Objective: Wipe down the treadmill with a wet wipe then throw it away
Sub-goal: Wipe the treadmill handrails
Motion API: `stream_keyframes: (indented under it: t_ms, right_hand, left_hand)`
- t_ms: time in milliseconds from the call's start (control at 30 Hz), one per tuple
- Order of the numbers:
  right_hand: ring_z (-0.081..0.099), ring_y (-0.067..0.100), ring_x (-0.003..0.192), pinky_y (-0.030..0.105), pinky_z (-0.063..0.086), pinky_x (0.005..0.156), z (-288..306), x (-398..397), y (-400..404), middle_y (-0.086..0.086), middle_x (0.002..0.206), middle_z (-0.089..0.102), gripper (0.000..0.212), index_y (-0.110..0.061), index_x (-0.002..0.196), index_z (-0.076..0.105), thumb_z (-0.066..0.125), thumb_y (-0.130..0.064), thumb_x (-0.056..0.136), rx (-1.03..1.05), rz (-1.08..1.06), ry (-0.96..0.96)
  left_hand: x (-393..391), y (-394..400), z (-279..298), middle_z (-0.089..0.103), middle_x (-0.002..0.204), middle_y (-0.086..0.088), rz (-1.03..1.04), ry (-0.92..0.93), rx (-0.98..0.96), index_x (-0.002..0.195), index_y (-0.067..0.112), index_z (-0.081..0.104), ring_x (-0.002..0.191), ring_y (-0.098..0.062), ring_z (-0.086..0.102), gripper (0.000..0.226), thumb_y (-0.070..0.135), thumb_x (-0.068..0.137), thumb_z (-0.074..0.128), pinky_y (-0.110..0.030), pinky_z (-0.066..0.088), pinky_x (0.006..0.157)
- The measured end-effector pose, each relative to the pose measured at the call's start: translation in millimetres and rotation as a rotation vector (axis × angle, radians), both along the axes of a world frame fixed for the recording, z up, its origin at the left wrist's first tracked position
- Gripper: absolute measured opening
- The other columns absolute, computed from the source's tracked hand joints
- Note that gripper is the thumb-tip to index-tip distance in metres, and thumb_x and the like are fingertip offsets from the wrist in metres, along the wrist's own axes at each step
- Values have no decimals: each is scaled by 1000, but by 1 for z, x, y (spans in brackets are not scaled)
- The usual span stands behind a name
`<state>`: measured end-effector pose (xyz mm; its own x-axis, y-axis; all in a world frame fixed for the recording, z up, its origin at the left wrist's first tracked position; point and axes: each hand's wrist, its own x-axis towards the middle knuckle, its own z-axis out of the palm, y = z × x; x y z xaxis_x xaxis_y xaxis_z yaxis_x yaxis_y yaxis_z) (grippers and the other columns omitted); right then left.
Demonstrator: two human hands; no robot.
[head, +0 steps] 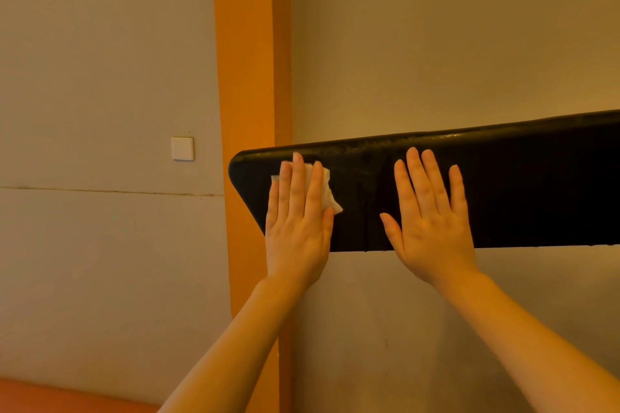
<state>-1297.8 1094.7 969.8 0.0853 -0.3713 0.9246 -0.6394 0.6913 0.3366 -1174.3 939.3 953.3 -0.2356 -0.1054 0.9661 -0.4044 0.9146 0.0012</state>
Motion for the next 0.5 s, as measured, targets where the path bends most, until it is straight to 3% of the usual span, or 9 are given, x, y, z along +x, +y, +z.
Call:
stream_keyframes:
  t_ms: [133, 267, 400, 500]
  right_hand:
    - [-3, 29, 150, 50, 3, 120, -1, 0, 0, 13, 161, 2, 70, -6, 154, 9, 30, -46, 100, 1, -1, -2]
    - [-4, 28, 150, 49, 2, 121, -1, 0, 0, 14, 161, 8, 70, -7, 154, 8, 30, -46, 99, -6, 7, -9]
    - [-1, 29, 150, 47, 2, 121, -1, -1, 0, 15, 160, 11, 70, -7, 154, 10, 30, -46, 99, -4, 16, -1]
    - [2, 29, 150, 47, 2, 121, -2, -1, 0, 14, 160, 11, 69, -8, 153, 11, 30, -46, 99, -8, 20, 4]
  left_hand:
    - [-2, 5, -32, -12, 162, -1, -75, 10, -34, 156, 20, -6, 150, -20, -10, 71, 31, 99, 35, -36, -2, 122]
    - [0, 3, -36, -9, 163, 13, -281, 85, 19, 146, 23, 23, 150, -12, -5, 58, 24, 95, 52, -33, 9, 119]
    - [5, -9, -42, 10, 161, -3, -173, 38, -106, 141, 10, 36, 151, -18, 1, 56, 12, 92, 62, -32, 6, 122]
    - [6, -14, -45, 29, 153, -11, -212, 73, -179, 141, 7, 38, 149, -21, 16, 62, 8, 86, 66, -34, 23, 120]
